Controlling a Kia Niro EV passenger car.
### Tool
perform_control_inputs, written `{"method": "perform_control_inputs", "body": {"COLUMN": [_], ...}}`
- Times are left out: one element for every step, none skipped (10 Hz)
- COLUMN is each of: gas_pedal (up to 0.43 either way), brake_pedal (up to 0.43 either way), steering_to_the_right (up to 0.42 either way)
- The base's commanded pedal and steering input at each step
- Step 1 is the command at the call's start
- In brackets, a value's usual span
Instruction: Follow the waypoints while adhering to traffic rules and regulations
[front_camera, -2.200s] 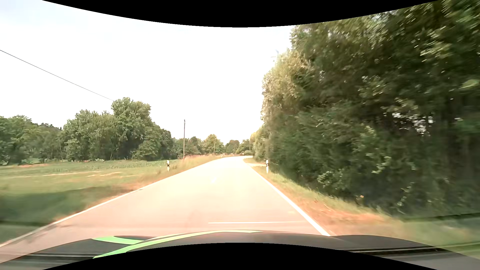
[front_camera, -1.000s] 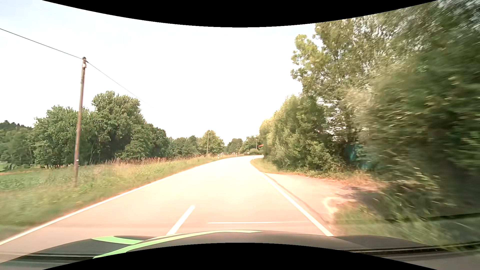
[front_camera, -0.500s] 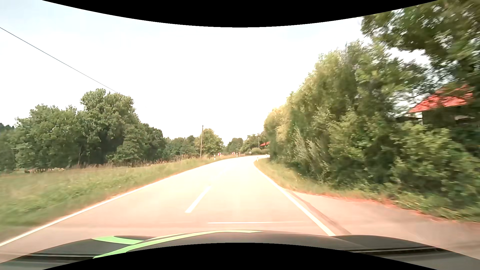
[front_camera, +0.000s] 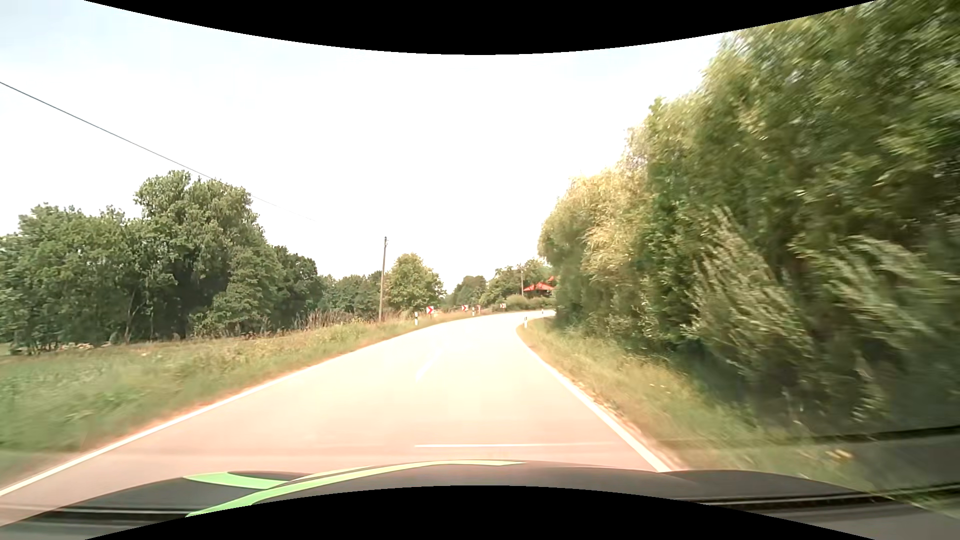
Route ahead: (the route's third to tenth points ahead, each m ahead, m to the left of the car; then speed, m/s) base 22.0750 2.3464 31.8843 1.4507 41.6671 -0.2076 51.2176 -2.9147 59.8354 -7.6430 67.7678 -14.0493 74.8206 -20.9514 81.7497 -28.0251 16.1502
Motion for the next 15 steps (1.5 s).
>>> {"method": "perform_control_inputs", "body": {"gas_pedal": [0.0, 0.0, 0.0, 0.0, 0.0, 0.0, 0.0, 0.0, 0.0, 0.0, 0.008, 0.02, 0.02, 0.02, 0.02], "brake_pedal": [0.0, 0.0, 0.0, 0.0, 0.0, 0.0, 0.0, 0.0, 0.0, 0.0, 0.0, 0.0, 0.0, 0.0, 0.0], "steering_to_the_right": [0.001, 0.002, 0.004, 0.007, 0.008, 0.009, 0.011, 0.014, 0.016, 0.019, 0.021, 0.023, 0.026, 0.028, 0.029]}}
